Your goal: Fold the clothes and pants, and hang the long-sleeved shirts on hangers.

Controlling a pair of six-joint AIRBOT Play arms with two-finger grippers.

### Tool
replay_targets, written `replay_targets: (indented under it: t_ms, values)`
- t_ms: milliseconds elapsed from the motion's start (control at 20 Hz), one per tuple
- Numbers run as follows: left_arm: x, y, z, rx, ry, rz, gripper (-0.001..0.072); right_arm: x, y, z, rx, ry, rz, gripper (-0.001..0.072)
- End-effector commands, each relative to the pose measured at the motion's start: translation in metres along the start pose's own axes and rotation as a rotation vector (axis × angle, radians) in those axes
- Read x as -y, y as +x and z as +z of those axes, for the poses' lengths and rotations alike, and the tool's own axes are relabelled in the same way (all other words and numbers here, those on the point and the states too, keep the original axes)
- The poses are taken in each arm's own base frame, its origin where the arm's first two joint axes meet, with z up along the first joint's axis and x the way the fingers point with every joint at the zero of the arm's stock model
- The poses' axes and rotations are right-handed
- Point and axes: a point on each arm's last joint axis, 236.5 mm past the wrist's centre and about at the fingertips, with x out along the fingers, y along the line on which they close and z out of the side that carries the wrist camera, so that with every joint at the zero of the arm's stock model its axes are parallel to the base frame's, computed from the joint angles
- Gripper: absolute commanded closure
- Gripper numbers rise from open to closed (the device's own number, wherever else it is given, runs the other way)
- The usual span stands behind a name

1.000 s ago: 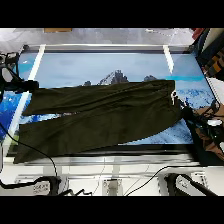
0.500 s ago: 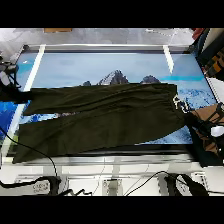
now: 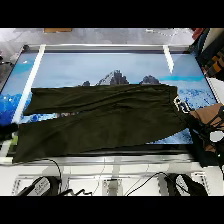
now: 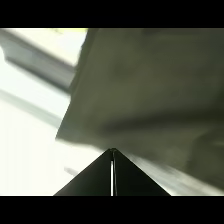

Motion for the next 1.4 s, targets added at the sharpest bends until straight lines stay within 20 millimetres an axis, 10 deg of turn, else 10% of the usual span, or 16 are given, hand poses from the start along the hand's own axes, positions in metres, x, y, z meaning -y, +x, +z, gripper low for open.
replay_targets:
  t_ms: [0, 200, 250, 350, 700, 1350]
  values:
    - [-0.03, 0.029, -0.082, -0.159, -0.202, -0.019, 0.0688, 0.0, 0.0, 0.003, 0.014, 0.001, 0.0, 0.0677]
    - [-0.023, 0.046, -0.099, -0.17, -0.37, -0.198, 0.0685, 0.0, 0.0, 0.004, 0.017, 0.001, 0.0, 0.0677]
    - [-0.021, 0.046, -0.089, -0.121, -0.421, -0.245, 0.0602, 0.0, 0.0, 0.004, 0.017, 0.001, 0.0, 0.0677]
    - [-0.026, 0.047, -0.074, -0.045, -0.509, -0.289, 0.0197, 0.0, 0.0, 0.004, 0.017, 0.002, 0.0, 0.0676]
    - [-0.059, 0.055, -0.062, 0.056, -0.636, -0.25, 0.0203, 0.0, -0.001, 0.005, 0.025, 0.002, 0.001, 0.0677]
    - [-0.038, 0.096, -0.043, 0.143, -0.729, -0.326, 0.0224, -0.001, -0.001, 0.009, 0.039, 0.003, 0.003, 0.0676]
